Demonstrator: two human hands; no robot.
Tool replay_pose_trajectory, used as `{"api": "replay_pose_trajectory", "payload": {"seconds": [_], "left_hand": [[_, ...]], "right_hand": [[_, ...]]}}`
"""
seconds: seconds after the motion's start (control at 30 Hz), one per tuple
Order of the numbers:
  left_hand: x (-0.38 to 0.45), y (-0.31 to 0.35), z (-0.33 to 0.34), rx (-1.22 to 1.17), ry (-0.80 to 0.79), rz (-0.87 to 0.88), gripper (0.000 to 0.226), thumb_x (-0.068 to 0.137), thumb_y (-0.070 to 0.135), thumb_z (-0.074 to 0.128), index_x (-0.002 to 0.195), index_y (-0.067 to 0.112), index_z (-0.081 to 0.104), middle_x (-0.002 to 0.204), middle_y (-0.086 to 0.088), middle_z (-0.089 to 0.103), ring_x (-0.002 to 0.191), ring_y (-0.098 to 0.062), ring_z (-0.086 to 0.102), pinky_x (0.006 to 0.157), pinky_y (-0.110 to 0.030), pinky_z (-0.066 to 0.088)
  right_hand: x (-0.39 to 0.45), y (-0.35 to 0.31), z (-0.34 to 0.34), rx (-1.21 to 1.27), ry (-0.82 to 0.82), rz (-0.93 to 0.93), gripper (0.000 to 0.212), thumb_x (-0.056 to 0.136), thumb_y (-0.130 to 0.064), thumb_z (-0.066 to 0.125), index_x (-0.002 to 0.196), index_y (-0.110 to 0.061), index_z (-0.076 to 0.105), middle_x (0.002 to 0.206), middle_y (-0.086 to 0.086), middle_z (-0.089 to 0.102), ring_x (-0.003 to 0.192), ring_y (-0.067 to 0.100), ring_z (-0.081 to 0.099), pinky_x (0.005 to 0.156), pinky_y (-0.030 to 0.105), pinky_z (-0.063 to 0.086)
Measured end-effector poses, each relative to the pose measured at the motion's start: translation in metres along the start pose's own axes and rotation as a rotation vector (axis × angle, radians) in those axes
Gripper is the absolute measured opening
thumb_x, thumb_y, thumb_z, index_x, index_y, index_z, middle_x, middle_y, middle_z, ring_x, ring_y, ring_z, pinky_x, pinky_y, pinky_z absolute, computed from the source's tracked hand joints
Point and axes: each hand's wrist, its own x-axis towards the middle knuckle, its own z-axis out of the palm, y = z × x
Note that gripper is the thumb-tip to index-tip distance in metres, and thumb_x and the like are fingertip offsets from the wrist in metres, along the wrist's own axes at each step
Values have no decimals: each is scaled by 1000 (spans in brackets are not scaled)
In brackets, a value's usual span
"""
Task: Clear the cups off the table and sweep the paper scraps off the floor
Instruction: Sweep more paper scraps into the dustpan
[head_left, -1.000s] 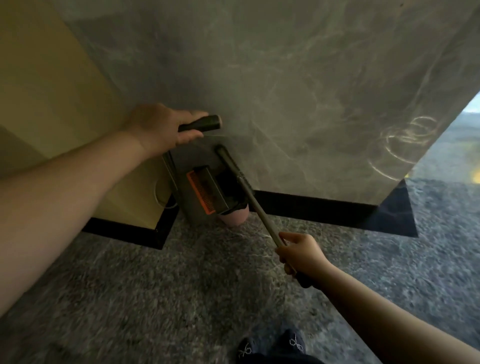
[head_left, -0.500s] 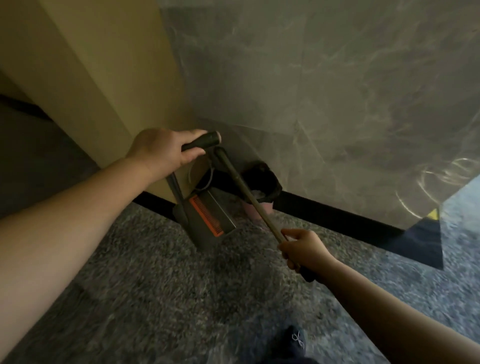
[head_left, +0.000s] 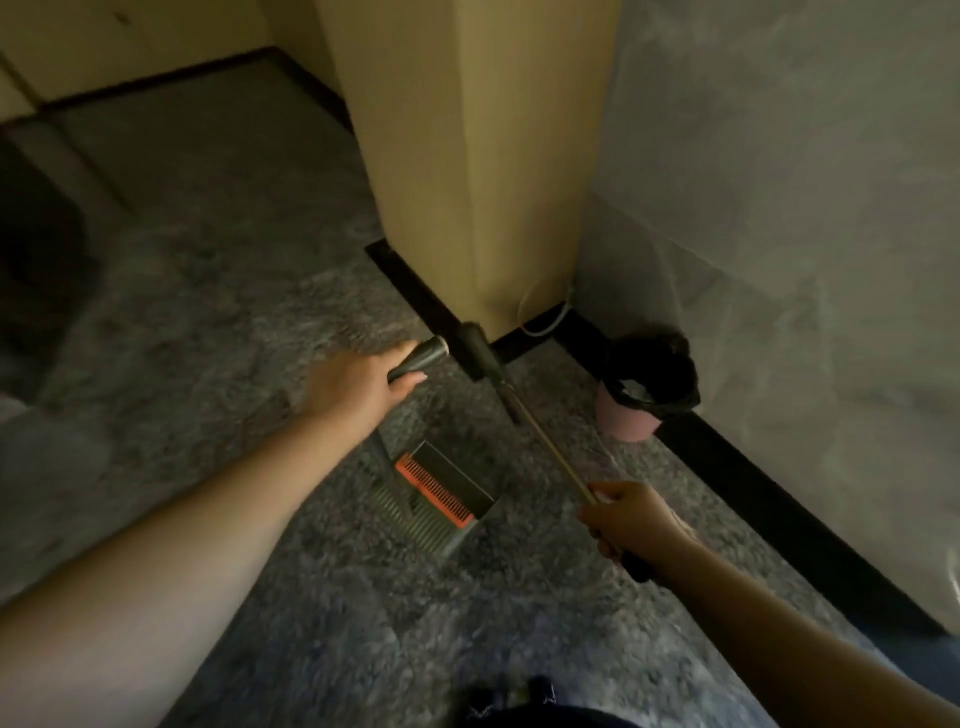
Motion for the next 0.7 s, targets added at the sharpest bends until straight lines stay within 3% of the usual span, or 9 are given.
{"api": "replay_pose_trajectory", "payload": {"seconds": [0.2,0.33,0.53,0.7], "left_hand": [[-71,-57,40,-60,62,-289,51,91,59,46,139,41,45,100,-8,72,90,-32,67,73,-35,50],[-114,-93,48,-116,28,-518,52,94,60,41,139,37,45,103,-7,71,94,-32,66,74,-34,48],[-173,-151,55,-304,65,-752,48,92,52,53,137,37,48,104,-3,70,94,-27,65,74,-33,50],[-204,-203,63,-364,88,-845,50,91,48,57,139,43,44,109,-2,70,97,-27,65,75,-33,49]], "right_hand": [[21,-16,39,-130,-136,-35,19,88,0,55,90,-15,67,61,11,56,40,17,49,39,22,41],[30,-33,78,-246,-222,-120,15,86,2,57,96,3,68,53,9,53,34,14,46,35,20,38],[34,-69,157,-460,-419,-270,14,86,-1,57,76,-7,64,43,6,51,32,10,45,37,18,37],[40,-110,232,-556,-527,-291,17,84,1,54,97,9,63,48,12,50,34,15,47,40,23,37]]}}
